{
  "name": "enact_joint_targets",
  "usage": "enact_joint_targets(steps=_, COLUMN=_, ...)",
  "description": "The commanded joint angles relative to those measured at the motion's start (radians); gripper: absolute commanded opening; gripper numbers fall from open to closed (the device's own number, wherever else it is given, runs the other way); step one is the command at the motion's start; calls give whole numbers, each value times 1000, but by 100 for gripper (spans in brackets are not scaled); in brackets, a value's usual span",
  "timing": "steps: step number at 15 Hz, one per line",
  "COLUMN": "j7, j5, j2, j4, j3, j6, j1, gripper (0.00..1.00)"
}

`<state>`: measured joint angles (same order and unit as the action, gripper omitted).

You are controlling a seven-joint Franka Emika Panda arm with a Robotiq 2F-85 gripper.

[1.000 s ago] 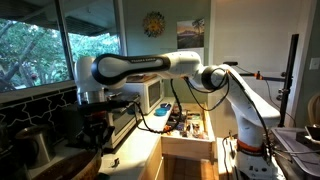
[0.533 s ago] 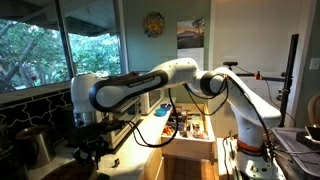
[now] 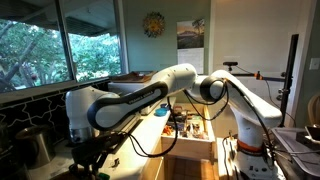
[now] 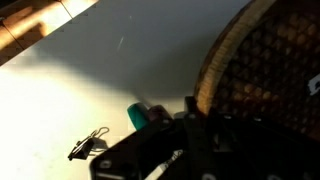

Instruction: Remove the brown bowl from the top of the microwave

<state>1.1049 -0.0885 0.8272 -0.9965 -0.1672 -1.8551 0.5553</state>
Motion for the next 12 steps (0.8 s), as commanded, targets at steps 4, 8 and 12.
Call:
enact_joint_targets(steps=4, j7=-19, j5=-12, j2=55, j4=67, j3=-3, j6=-5, j1=34, gripper=2)
enact_joint_targets(steps=8, j7=-27, j5=-3, j2=77, j4=95, j3=-6, j6=9, j1=41, gripper=2)
enact_joint_targets(steps=12, j7=-5, j5=11, j2=43, j4=81, j3=-17, j6=45, j1=42, gripper=47)
